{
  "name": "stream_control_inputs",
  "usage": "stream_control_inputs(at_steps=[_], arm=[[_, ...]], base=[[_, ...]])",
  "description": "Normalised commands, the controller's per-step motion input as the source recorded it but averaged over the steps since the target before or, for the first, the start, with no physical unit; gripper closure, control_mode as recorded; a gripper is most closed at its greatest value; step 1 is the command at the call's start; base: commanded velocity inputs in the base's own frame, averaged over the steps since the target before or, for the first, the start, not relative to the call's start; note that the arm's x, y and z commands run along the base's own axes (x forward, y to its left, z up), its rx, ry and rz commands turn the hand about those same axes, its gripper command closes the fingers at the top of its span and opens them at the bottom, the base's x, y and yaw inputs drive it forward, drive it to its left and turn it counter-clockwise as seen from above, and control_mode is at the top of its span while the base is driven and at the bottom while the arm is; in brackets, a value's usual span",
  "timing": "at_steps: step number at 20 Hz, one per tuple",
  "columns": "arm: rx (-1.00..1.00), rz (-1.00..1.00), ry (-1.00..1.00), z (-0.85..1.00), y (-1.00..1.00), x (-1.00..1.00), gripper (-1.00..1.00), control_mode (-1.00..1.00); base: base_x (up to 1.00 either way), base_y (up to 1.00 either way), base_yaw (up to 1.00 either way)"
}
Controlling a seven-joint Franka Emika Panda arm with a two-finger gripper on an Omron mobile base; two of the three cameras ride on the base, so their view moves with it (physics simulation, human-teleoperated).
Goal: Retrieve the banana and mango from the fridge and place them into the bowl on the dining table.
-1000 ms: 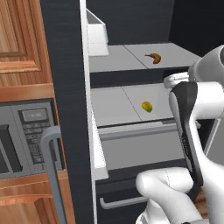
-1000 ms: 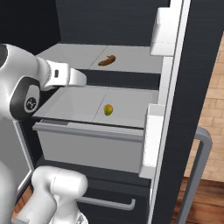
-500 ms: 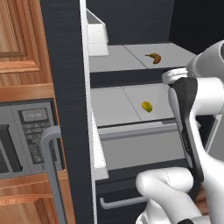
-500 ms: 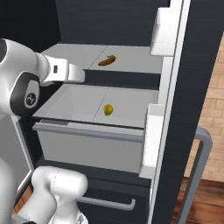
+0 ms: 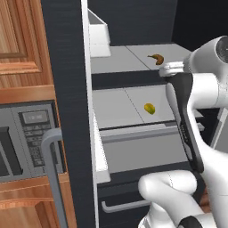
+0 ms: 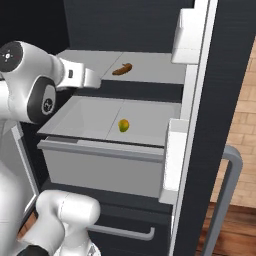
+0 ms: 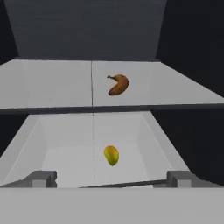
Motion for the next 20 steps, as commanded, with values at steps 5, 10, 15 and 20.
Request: stream_control_inputs(at_steps=[5, 10, 15, 20], arm=[[0.14, 0.0, 0.0, 0.0, 0.0, 0.54, -1.0, -1.0], [0.02, 0.0, 0.04, 0.02, 0.0, 0.52, -1.0, -1.0], [0.0, 0.0, 0.05, 0.0, -0.15, 0.57, -1.0, -1.0], [0.0, 0.0, 0.04, 0.0, -0.25, 0.61, -1.0, -1.0]], base=[[0.0, 0.0, 0.0], [0.0, 0.0, 0.0], [0.0, 0.0, 0.0], [0.0, 0.0, 0.0]])
